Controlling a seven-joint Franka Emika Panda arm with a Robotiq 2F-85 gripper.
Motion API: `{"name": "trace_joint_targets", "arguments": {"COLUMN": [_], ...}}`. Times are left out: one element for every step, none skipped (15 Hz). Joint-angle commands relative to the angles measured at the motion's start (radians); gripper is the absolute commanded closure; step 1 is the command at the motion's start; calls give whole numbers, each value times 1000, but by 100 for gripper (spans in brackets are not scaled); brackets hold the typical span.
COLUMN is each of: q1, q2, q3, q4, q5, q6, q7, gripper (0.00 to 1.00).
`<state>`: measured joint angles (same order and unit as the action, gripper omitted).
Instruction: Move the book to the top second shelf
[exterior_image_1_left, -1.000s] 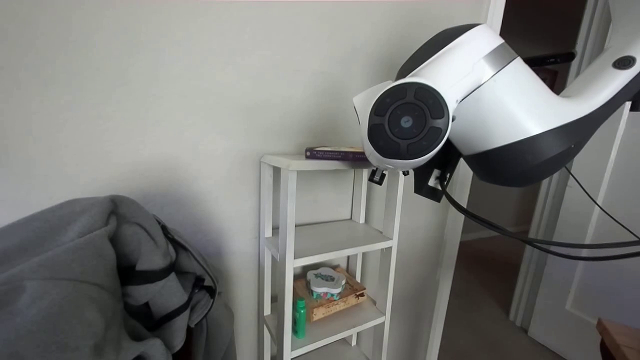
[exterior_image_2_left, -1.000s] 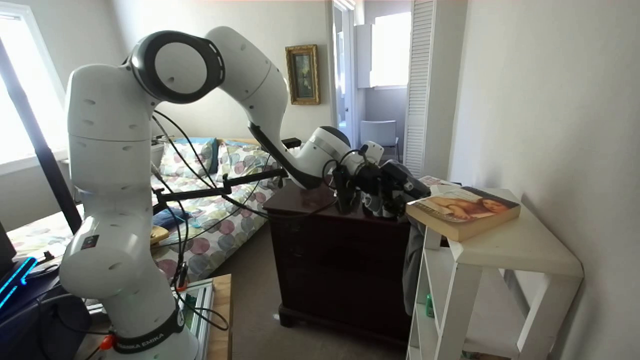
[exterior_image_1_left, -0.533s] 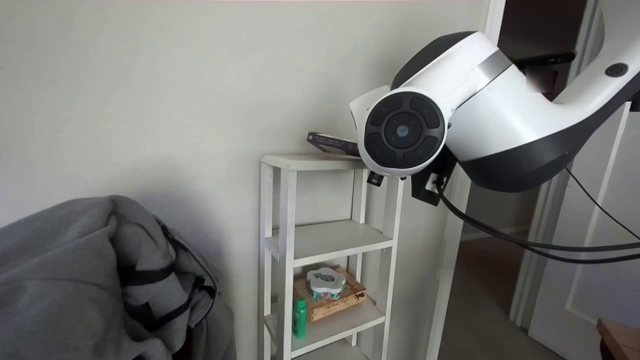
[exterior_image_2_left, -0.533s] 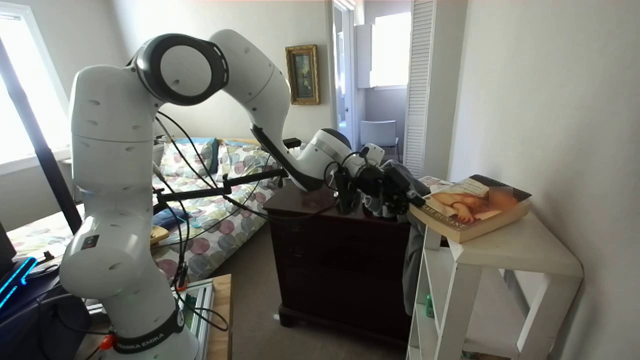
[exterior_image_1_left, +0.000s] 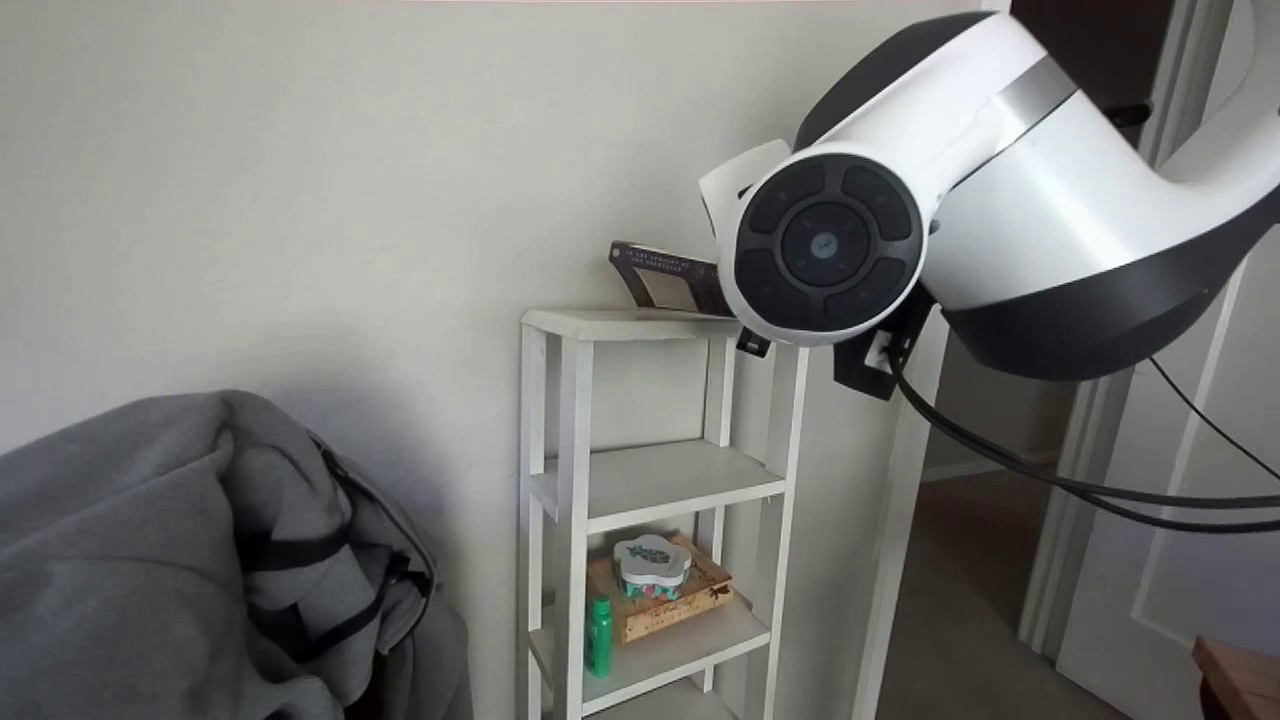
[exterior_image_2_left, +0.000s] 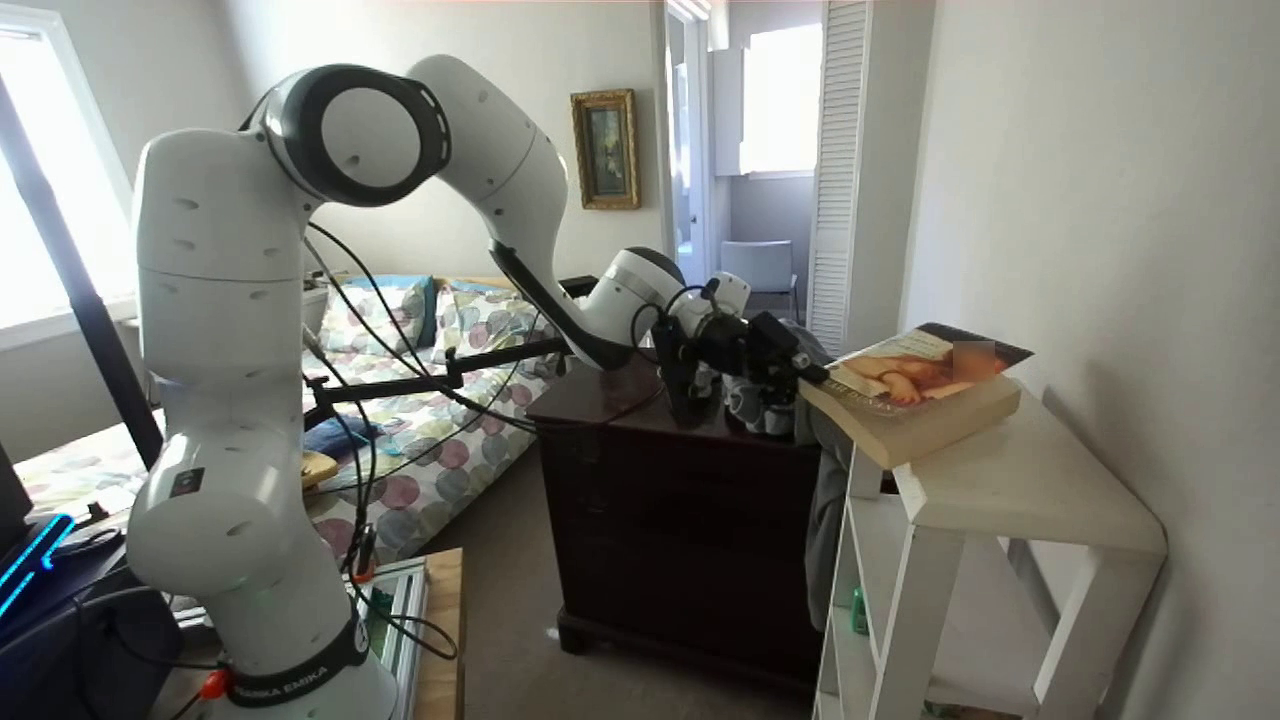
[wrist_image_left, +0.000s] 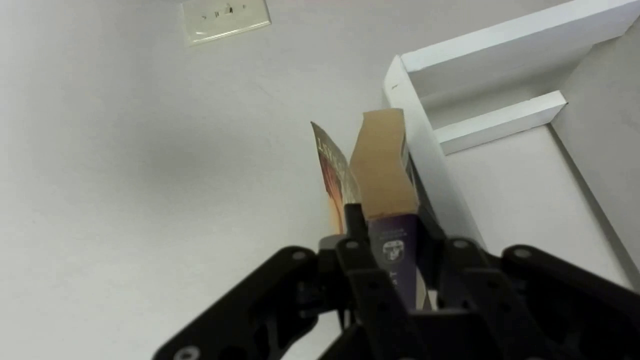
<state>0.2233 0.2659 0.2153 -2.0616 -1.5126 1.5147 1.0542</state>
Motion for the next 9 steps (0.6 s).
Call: {"name": "trace_joint_targets", "arguments": {"q1": [51, 63, 74, 84, 94, 101, 109, 115, 121], "q2": [-73, -84, -92, -101, -109, -117, -123, -129, -134], "q3": [40, 53, 65, 75, 86, 95, 104, 112, 120], "q4": [-45, -59, -68, -82, -99, -113, -130, -147, -165], "q5": [3, 0, -2, -2, -1, -2, -2, -2, -4], "q6": [-61, -67, -73, -73, -71, -70, -71, -65, -63], "q7": [-47, -58, -70, -83, -92, -103, -112, -120, -125], "gripper": [91, 91, 91, 91, 91, 91, 91, 91, 91]}}
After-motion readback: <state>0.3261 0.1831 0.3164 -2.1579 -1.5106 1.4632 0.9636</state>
